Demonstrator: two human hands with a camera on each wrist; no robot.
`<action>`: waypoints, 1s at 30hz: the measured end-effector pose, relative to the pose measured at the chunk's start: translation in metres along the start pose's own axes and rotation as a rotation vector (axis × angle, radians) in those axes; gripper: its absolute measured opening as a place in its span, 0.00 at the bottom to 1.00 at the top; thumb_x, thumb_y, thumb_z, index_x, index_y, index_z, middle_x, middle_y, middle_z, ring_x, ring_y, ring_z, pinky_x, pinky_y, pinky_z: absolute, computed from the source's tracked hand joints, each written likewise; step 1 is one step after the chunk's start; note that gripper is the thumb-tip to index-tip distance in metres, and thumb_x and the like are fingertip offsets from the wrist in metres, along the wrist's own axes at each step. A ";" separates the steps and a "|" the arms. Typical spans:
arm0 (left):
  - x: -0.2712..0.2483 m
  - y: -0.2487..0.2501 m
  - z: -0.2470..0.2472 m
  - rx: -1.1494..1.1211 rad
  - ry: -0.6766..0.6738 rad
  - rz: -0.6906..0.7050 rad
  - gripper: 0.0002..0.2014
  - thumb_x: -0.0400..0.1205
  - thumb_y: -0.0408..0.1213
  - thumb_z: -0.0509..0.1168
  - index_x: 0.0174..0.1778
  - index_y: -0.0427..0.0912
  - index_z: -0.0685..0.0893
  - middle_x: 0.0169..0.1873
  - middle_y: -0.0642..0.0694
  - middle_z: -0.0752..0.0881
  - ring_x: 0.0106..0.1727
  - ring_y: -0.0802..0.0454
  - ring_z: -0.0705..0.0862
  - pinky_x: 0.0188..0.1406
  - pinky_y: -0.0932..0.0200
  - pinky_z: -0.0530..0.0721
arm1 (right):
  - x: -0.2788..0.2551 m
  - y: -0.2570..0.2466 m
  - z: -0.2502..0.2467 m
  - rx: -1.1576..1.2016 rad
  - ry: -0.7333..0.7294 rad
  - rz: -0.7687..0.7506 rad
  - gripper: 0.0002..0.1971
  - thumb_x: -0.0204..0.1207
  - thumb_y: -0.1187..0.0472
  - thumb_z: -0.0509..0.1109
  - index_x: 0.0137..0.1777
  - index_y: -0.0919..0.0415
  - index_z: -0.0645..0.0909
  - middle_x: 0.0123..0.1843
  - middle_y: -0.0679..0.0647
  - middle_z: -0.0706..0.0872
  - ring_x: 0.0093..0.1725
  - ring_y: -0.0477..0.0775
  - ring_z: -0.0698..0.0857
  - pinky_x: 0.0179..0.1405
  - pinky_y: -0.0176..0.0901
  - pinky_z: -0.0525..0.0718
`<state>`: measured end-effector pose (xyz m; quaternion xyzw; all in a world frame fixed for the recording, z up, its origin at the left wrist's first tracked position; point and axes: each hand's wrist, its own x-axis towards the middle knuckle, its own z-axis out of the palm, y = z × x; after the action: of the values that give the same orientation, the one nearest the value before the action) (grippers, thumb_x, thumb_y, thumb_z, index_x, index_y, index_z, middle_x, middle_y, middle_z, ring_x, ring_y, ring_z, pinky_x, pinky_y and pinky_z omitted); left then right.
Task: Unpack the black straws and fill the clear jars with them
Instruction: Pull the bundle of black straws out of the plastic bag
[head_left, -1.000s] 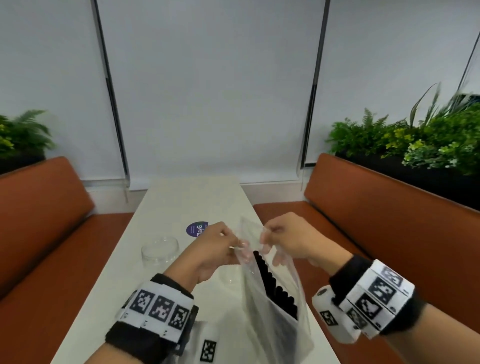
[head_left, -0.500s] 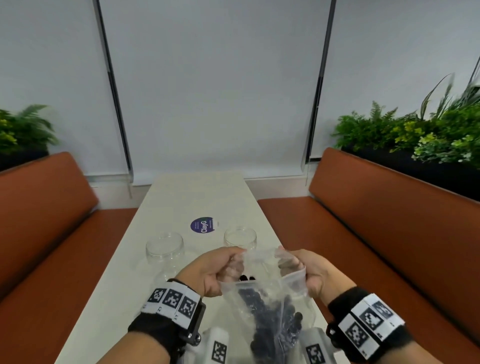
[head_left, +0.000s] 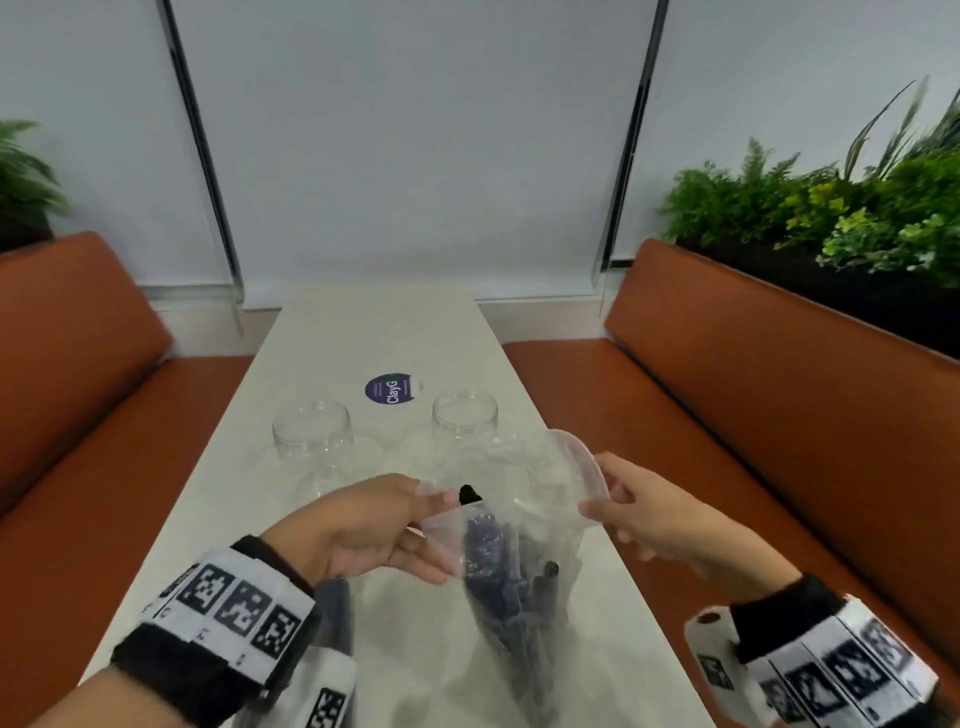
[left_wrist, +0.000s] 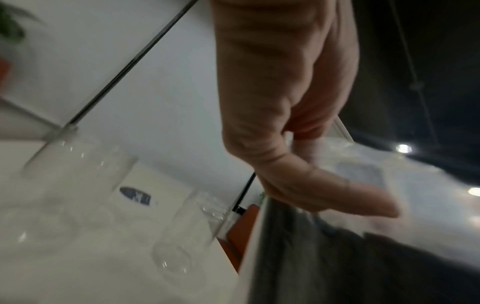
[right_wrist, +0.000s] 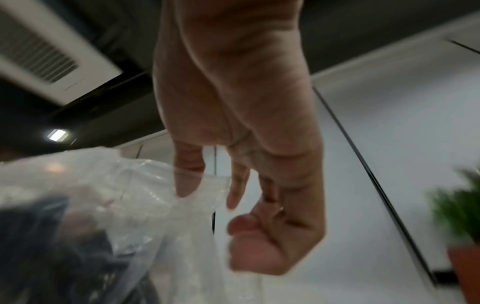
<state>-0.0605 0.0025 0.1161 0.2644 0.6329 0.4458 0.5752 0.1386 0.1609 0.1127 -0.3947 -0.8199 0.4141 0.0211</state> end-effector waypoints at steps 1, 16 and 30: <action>-0.002 -0.004 0.004 -0.150 -0.003 0.012 0.09 0.83 0.33 0.59 0.54 0.32 0.80 0.34 0.36 0.87 0.27 0.46 0.89 0.26 0.57 0.89 | -0.005 0.003 0.000 0.019 0.035 0.019 0.10 0.80 0.54 0.65 0.58 0.56 0.76 0.39 0.54 0.83 0.31 0.48 0.80 0.24 0.35 0.78; 0.025 -0.048 0.042 -0.848 0.174 0.103 0.11 0.74 0.37 0.66 0.50 0.38 0.82 0.24 0.50 0.71 0.14 0.59 0.66 0.12 0.70 0.72 | -0.026 0.021 0.042 1.411 0.012 0.120 0.19 0.58 0.66 0.64 0.53 0.61 0.73 0.50 0.68 0.73 0.40 0.61 0.76 0.49 0.67 0.88; 0.035 -0.038 0.053 -0.568 0.174 0.189 0.19 0.85 0.45 0.57 0.46 0.33 0.86 0.41 0.39 0.90 0.44 0.46 0.89 0.46 0.52 0.87 | 0.013 0.004 0.035 0.857 0.132 0.090 0.19 0.74 0.47 0.72 0.28 0.57 0.75 0.24 0.51 0.74 0.26 0.49 0.70 0.36 0.42 0.70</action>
<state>-0.0099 0.0282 0.0690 0.1119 0.5023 0.6773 0.5257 0.1197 0.1482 0.0830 -0.4109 -0.5528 0.6916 0.2173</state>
